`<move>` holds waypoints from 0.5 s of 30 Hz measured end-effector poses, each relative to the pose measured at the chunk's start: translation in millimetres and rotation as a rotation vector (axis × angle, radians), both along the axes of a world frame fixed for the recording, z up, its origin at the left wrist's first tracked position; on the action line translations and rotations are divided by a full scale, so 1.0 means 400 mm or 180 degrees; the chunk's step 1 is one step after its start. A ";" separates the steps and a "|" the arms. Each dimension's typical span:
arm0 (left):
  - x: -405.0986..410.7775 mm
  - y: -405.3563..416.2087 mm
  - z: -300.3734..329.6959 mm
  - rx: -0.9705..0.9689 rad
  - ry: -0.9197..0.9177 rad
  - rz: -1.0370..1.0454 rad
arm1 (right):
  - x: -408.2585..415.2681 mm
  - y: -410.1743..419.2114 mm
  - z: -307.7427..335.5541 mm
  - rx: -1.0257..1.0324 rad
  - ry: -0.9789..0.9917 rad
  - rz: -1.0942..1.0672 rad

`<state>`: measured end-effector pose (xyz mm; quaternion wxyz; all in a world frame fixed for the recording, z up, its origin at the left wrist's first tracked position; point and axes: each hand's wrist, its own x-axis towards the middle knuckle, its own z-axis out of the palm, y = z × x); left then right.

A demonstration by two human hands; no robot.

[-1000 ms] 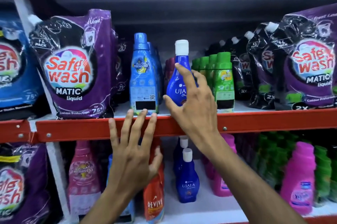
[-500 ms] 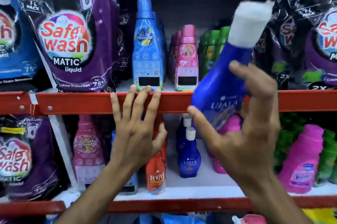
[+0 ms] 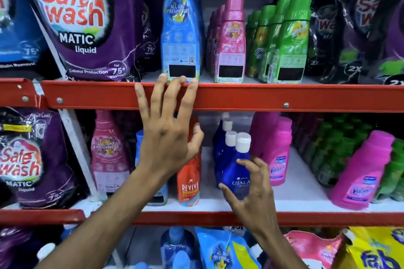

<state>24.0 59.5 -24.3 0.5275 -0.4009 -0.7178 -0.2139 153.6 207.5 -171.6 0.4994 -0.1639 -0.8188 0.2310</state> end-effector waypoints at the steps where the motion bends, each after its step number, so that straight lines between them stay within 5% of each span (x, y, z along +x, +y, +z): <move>1: 0.000 0.000 0.000 -0.0006 -0.0006 -0.0002 | -0.010 0.005 -0.012 -0.0070 -0.0062 0.0000; 15: -0.007 -0.004 0.007 -0.0002 -0.0019 0.0023 | -0.074 0.013 -0.072 -0.0154 -0.0402 -0.0007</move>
